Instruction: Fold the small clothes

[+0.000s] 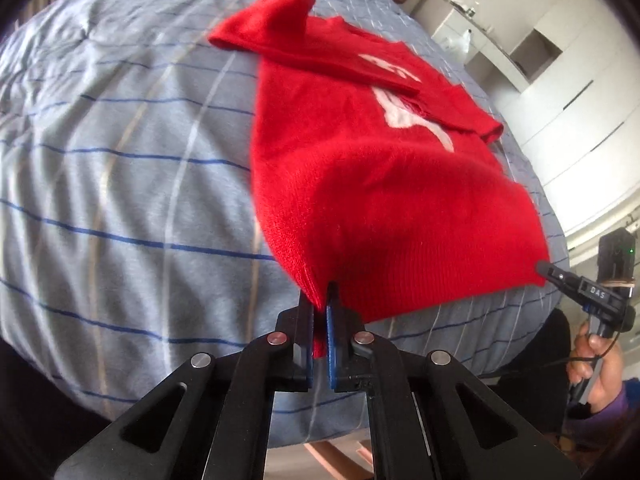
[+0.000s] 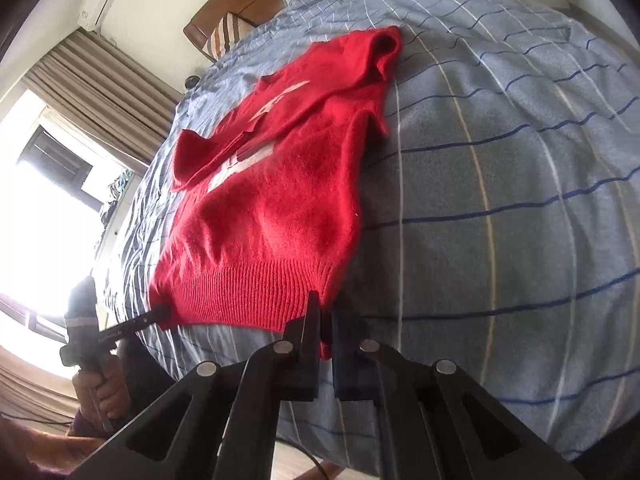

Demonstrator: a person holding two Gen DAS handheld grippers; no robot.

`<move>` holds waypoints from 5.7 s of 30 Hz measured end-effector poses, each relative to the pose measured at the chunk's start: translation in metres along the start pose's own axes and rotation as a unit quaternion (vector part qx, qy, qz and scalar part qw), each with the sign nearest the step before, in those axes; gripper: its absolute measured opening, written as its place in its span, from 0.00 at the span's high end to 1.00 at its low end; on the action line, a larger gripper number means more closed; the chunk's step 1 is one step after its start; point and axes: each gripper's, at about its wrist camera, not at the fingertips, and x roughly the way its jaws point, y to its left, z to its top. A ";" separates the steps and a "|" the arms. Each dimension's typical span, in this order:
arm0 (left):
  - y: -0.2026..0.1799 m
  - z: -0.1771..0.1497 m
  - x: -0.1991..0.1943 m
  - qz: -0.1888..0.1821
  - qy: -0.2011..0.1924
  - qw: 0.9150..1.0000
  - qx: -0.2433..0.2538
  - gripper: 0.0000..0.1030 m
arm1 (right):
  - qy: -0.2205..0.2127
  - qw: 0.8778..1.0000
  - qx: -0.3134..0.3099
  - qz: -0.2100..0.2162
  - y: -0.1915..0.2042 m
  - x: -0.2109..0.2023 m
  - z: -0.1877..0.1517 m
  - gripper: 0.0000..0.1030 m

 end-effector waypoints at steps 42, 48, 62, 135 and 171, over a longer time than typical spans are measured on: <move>-0.005 -0.037 -0.052 0.204 -0.063 0.974 0.080 0.41 | 0.034 0.955 -0.152 -0.254 0.050 -0.022 0.000 0.66; 0.030 0.006 -0.069 0.222 -0.203 0.953 -0.043 0.28 | -0.027 0.931 -0.299 -0.208 0.145 0.009 0.081 0.47; 0.063 0.000 -0.028 0.299 -0.189 0.933 -0.069 0.28 | -0.012 0.959 -0.235 -0.157 0.142 0.178 0.152 0.92; -0.147 0.157 0.138 0.190 0.014 0.890 0.414 0.34 | -0.237 0.940 0.102 -0.222 -0.133 -0.089 0.032 0.57; 0.268 0.110 -0.022 0.298 -0.147 0.889 -0.315 0.97 | -0.255 0.933 0.093 -0.236 -0.113 -0.075 0.024 0.57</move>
